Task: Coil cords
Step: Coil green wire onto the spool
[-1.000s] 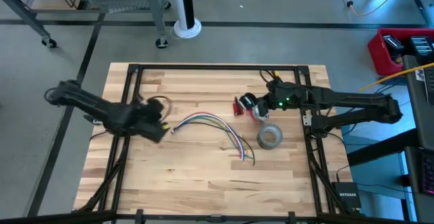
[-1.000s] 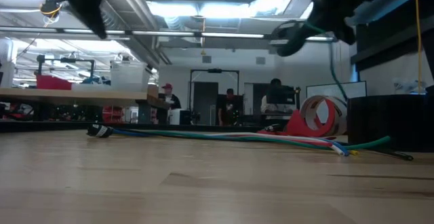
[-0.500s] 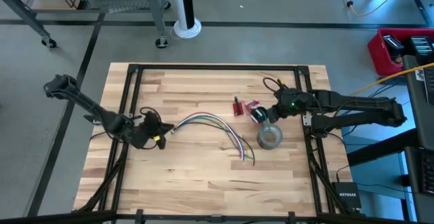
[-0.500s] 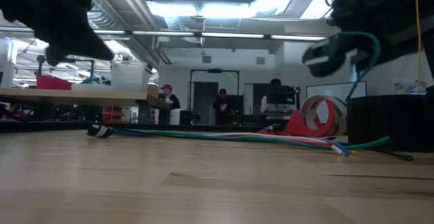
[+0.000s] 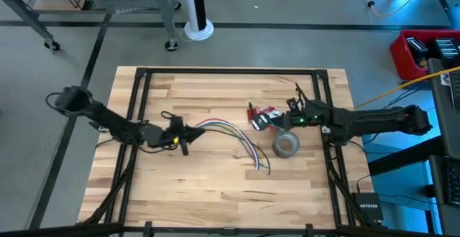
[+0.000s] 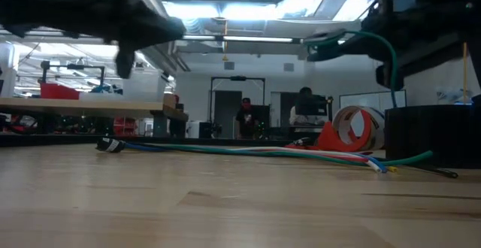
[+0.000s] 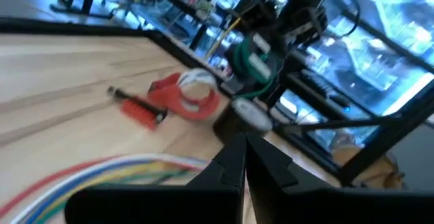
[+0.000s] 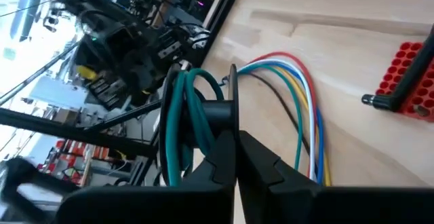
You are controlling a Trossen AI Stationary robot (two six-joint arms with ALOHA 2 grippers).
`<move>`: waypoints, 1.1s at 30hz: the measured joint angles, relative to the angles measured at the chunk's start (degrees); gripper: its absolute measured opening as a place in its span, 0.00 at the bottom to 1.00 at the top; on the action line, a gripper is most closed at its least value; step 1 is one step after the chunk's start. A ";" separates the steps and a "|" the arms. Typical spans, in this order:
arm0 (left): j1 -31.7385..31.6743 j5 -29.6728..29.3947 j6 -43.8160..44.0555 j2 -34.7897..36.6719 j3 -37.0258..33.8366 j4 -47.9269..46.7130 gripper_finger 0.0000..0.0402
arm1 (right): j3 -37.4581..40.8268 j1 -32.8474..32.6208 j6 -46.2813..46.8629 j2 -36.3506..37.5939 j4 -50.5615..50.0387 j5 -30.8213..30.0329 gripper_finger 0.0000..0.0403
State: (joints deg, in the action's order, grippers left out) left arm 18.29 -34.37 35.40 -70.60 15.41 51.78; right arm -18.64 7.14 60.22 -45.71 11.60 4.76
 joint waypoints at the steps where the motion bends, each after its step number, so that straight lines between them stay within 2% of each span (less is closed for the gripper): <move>1: -0.67 0.63 -0.56 -2.19 0.87 2.32 0.01 | 0.03 0.00 0.01 -1.14 0.96 -0.20 0.01; 6: -4.15 4.05 -1.16 -11.22 7.17 4.16 0.01 | 0.08 0.00 -0.10 -8.09 8.90 -0.66 0.01; 11: -7.62 4.59 -3.67 -16.11 11.90 4.08 0.01 | 0.01 0.00 -0.66 -13.22 15.93 0.82 0.01; 15: -9.83 5.03 -2.68 -16.65 13.28 4.23 0.01 | 0.01 0.00 -0.85 -14.19 16.98 0.82 0.01; 19: -10.78 10.44 -5.13 -16.65 13.70 3.67 0.01 | 0.01 0.00 -2.02 -14.13 17.91 0.83 0.01; 28: -10.89 15.27 1.25 -16.65 13.71 -0.69 0.01 | -0.21 0.02 -3.51 -14.23 19.25 -0.23 0.01; 33: -11.68 14.12 -3.88 -16.65 13.74 1.71 0.01 | -0.21 0.02 -3.53 -14.23 19.22 -0.23 0.01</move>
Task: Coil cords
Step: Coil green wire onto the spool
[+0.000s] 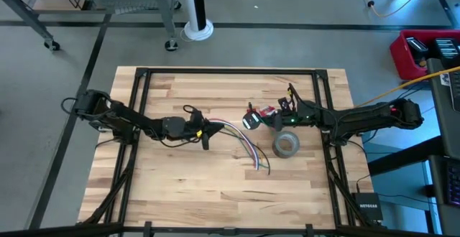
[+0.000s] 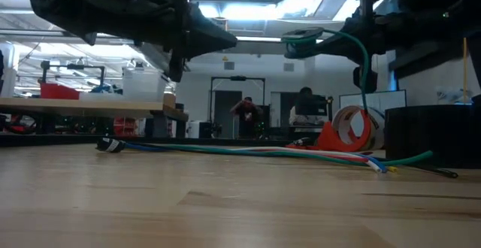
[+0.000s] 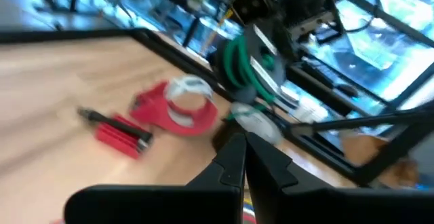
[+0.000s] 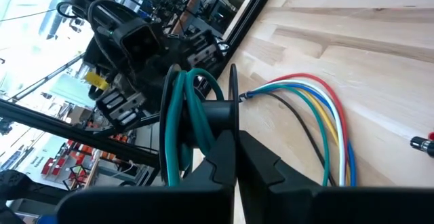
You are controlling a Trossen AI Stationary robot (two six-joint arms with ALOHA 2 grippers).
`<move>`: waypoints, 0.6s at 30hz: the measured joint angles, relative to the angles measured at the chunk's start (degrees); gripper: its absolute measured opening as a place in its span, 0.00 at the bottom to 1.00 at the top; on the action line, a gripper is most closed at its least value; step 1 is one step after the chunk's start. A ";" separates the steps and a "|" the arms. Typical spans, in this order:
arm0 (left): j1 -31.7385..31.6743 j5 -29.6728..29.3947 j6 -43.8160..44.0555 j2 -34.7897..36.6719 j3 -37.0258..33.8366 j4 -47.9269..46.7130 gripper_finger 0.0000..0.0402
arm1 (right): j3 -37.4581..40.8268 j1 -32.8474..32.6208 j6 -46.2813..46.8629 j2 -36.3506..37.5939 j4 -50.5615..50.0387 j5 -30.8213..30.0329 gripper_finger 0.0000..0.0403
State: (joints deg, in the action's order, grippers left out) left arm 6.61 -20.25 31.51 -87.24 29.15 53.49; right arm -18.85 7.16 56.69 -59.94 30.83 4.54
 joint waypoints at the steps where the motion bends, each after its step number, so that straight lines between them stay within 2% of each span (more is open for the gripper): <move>1: -0.29 -0.69 -0.87 0.00 0.09 -0.04 0.01 | 0.00 0.00 0.01 0.00 0.00 0.00 0.01; 4: -1.14 -1.16 -2.69 0.00 0.58 -0.56 0.01 | 0.00 0.00 0.02 0.00 -0.02 0.04 0.01; 7: -1.54 -0.81 -3.92 0.00 1.54 -1.62 0.06 | 0.00 0.00 0.02 0.00 -0.03 0.55 0.01; 14: -2.09 -0.78 1.04 -0.11 6.55 -15.05 0.33 | -0.02 0.00 0.02 0.00 -0.08 0.59 0.01; 18: -2.07 -0.82 -0.48 -0.50 8.38 -14.77 0.43 | -0.02 -0.02 0.02 0.00 -0.04 -1.77 0.01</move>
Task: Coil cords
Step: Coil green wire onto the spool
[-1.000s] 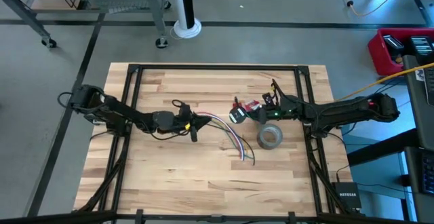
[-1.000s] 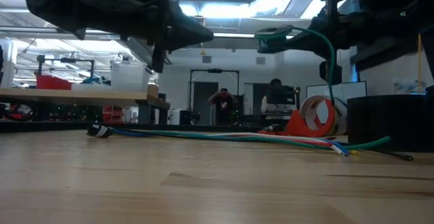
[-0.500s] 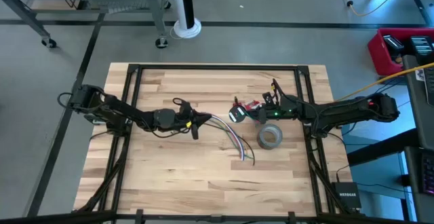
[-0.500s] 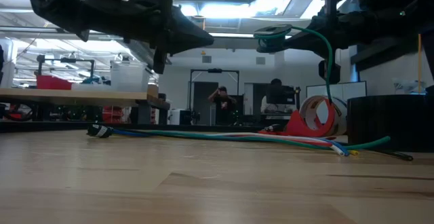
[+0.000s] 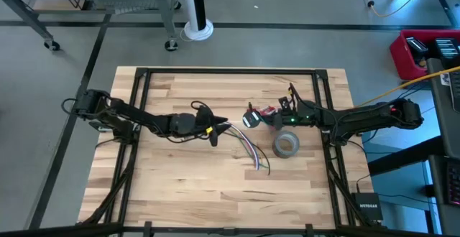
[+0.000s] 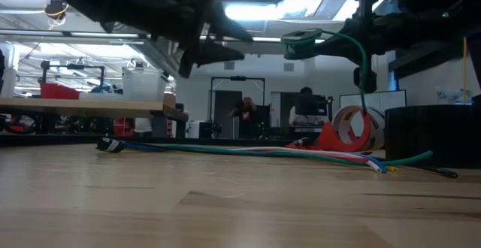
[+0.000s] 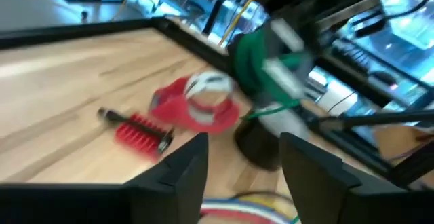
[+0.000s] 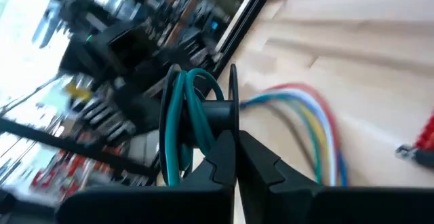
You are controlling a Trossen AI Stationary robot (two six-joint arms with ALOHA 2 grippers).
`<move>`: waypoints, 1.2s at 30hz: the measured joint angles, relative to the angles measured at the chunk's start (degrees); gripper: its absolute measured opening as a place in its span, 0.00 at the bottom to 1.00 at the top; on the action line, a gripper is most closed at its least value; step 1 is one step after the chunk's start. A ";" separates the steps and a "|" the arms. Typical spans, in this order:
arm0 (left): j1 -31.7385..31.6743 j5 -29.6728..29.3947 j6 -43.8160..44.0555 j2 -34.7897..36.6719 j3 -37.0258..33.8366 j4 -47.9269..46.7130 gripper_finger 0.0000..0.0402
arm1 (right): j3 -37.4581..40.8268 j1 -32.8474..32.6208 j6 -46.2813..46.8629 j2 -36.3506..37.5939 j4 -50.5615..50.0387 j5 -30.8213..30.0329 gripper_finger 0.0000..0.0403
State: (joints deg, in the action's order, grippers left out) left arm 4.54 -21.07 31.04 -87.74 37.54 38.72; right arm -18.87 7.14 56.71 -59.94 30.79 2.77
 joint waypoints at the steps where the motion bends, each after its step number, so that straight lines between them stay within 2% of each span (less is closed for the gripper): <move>1: 0.05 -0.04 -0.33 0.00 0.41 0.33 0.44 | 0.00 0.02 -0.02 0.00 0.06 -1.42 0.01; 4: 0.52 -0.90 -2.74 0.00 1.47 0.39 0.44 | -0.02 0.02 -0.44 0.00 1.36 -5.96 0.01; 8: 1.99 -5.12 -5.40 -1.96 2.85 1.73 0.40 | -0.03 0.02 -1.15 0.00 4.08 -9.94 0.01; 14: 3.80 -6.54 -8.80 -12.37 8.12 8.00 0.34 | -0.07 0.02 -1.65 -0.02 6.67 -12.93 0.01; 23: 2.90 -6.55 -16.21 -26.52 21.84 8.67 0.33 | -0.07 0.01 -1.64 -0.07 6.54 -11.83 0.01; 27: 1.95 -6.62 -19.49 -29.23 25.22 8.69 0.33 | -0.07 0.02 -1.90 -0.07 6.51 -11.51 0.01; 36: 0.24 -6.39 -20.88 -32.91 30.11 8.37 0.33 | -0.07 0.00 -3.04 -0.07 6.62 -10.71 0.01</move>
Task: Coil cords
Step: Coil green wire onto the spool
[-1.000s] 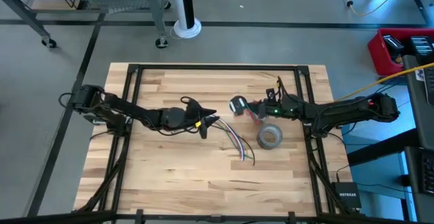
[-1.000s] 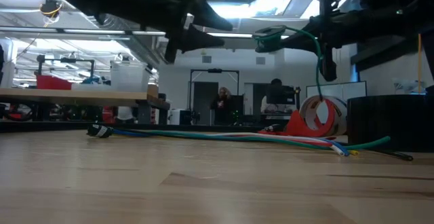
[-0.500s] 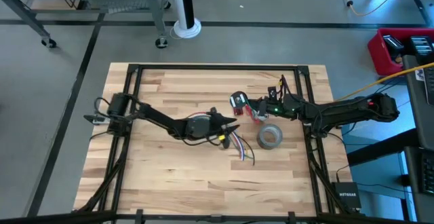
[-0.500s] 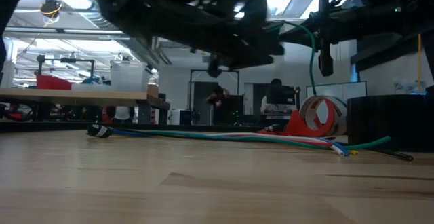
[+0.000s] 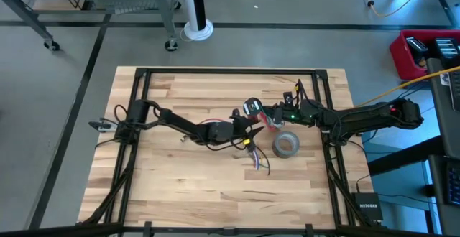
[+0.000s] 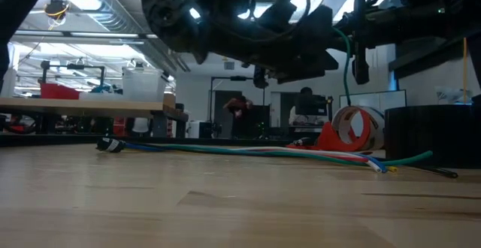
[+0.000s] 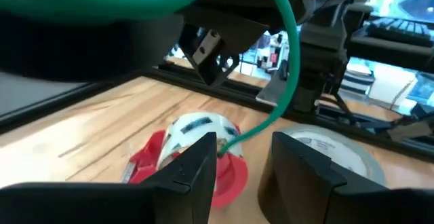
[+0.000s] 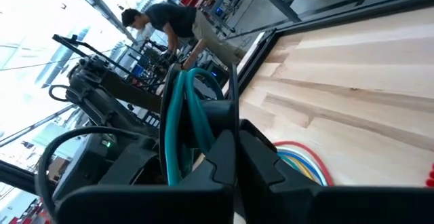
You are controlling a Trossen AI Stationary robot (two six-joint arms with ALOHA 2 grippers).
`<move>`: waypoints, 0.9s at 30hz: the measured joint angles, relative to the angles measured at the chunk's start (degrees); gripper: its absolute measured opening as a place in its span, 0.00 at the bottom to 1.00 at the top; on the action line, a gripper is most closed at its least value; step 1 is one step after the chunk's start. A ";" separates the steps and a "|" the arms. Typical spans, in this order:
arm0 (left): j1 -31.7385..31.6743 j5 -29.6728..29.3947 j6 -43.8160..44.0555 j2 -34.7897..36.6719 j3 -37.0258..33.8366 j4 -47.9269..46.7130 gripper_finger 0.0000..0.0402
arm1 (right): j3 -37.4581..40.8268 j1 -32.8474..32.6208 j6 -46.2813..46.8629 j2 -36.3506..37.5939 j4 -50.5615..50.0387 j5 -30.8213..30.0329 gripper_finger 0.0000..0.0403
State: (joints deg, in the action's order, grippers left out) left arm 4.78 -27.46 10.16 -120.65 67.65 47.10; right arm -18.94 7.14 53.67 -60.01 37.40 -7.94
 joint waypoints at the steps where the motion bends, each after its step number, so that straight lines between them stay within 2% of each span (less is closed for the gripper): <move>1: 0.02 -0.05 -0.27 -0.33 0.71 0.13 0.33 | 0.00 0.01 0.00 0.00 0.02 0.00 0.01; 7: 0.22 0.39 -3.33 -0.93 3.07 0.10 0.33 | 0.00 0.02 -0.04 0.00 0.27 0.01 0.01; 14: 0.15 2.90 -2.24 -1.23 3.51 0.15 0.33 | 0.00 0.01 -0.07 0.00 0.33 0.01 0.01; 27: -0.22 3.10 -2.63 -1.50 3.51 0.34 0.33 | 0.00 0.00 -0.17 0.00 1.05 -0.02 0.01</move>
State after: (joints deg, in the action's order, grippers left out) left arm 4.55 -24.36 7.53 -122.15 71.16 47.44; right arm -18.94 7.14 53.49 -60.01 38.45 -7.97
